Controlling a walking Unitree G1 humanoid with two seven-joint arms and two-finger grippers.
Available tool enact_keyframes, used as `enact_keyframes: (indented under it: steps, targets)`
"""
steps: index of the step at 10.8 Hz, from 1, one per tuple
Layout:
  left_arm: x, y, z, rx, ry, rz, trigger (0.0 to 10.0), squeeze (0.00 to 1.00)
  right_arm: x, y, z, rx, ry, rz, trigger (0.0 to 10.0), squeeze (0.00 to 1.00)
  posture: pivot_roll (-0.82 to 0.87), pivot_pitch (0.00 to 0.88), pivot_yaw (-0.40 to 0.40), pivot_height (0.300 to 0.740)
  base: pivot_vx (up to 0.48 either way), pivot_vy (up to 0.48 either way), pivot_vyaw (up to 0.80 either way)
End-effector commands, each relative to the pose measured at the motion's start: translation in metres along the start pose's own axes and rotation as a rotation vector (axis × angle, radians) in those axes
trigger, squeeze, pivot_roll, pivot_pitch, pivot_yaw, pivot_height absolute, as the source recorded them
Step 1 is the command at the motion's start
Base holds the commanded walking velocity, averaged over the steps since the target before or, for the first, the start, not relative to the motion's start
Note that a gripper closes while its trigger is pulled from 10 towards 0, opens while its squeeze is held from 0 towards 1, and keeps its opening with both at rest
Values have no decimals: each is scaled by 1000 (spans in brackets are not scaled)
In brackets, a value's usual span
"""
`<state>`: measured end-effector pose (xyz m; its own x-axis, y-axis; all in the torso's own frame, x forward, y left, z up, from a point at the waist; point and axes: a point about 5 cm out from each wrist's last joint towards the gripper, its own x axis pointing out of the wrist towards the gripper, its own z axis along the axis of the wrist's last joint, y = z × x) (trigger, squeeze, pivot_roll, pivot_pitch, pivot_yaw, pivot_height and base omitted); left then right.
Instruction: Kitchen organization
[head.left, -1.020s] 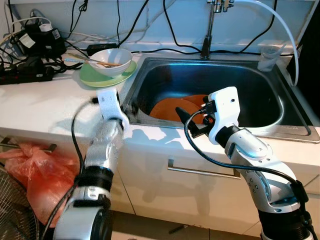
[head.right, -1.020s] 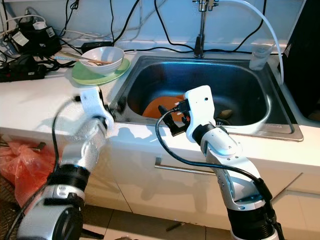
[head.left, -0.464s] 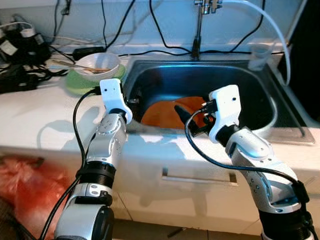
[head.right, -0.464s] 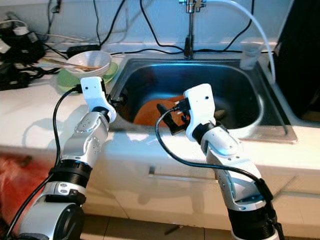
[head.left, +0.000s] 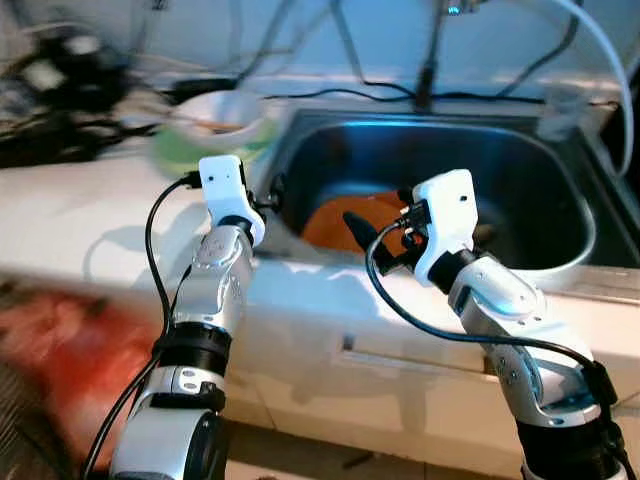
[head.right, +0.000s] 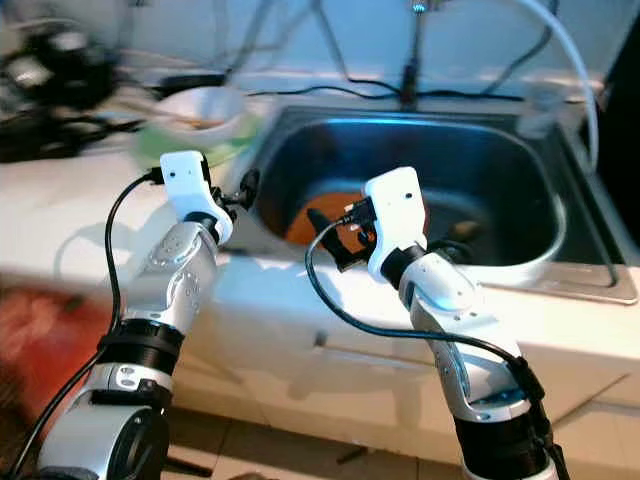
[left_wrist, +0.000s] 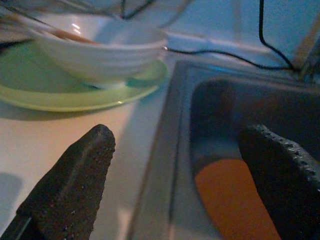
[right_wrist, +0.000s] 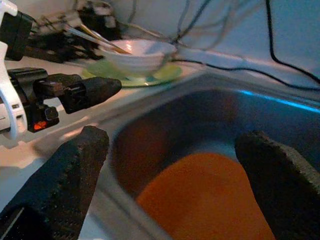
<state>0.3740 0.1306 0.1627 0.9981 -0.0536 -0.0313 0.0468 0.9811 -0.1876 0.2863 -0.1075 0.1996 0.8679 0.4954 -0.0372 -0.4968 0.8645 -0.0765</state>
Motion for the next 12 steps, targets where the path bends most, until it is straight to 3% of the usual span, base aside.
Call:
enact_keyframes:
  steps: [1, 3, 7, 9, 12]
  targets:
    - [1, 0, 5, 11, -14, 6, 10000, 0, -1, 3, 8, -14, -39, 17, 10000, 0, -122, 0, 86, 740, 0, 0, 0]
    - [1, 1, 5, 10, -13, 25, 10000, 0, -1, 3, 8, -17, -44, 20, 10000, 0, -122, 0, 86, 740, 0, 0, 0]
    - [2, 3, 8, 16, -21, 28, 10000, 0, 0, 2, 12, -19, -66, 15, 10000, 0, -119, 0, 87, 740, 0, 0, 663]
    - [3, 2, 14, 15, -34, 9, 10000, 0, 0, 2, 12, -18, -67, 11, 10000, 0, -119, 0, 88, 740, 0, 0, 0]
    - [6, -11, 33, 10, -87, -77, 10000, 0, 0, 0, 13, -18, -75, 2, 10000, 0, -119, 0, 88, 740, 106, 0, 0]
